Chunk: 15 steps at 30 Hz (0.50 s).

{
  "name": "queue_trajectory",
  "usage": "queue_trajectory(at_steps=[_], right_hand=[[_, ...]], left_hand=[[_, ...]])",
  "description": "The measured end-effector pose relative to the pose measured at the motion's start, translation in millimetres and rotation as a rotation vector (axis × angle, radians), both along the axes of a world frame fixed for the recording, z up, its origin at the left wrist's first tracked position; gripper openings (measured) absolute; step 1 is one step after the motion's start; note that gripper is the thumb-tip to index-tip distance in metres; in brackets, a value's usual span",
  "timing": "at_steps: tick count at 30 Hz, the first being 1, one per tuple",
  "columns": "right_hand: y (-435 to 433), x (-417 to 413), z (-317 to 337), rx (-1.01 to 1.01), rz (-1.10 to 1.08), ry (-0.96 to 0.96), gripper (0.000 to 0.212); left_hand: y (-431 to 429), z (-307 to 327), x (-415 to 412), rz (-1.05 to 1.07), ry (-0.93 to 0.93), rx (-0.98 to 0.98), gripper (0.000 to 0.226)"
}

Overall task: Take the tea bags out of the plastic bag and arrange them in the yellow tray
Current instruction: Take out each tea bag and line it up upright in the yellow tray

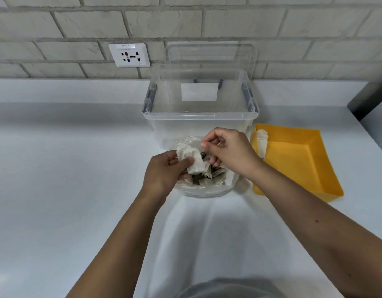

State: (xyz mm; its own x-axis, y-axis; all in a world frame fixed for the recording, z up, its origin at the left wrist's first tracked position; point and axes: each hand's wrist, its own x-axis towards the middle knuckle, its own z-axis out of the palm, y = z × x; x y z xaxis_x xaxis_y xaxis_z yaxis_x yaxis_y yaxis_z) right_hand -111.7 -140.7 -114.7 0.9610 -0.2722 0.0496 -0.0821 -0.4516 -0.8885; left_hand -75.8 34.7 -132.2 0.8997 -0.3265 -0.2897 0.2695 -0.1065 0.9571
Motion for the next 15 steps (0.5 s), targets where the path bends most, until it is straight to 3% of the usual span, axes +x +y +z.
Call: queue_trajectory(at_steps=[3, 5, 7, 10, 15], right_hand=[[-11.0, -2.8, -9.1, -0.371, 0.036, -0.031, 0.009], [-12.3, -6.2, -16.8, -0.695, 0.151, 0.043, 0.018], [-9.2, -8.6, -23.8, -0.873, 0.217, 0.116, 0.028], [-4.5, -9.3, -31.2, -0.984, 0.238, 0.104, 0.036], [1.2, -6.7, -34.7, -1.014, 0.22, 0.117, 0.021]], left_hand=[[5.3, -3.6, 6.6, 0.068, -0.14, 0.151, 0.009], [6.6, -5.3, 7.4, 0.084, -0.197, 0.221, 0.015], [6.2, -7.1, 7.1, 0.082, -0.227, 0.249, 0.018], [4.9, -8.8, 6.3, 0.076, -0.223, 0.245, 0.019], [4.5, -8.2, 6.1, 0.077, -0.175, 0.208, 0.017]])
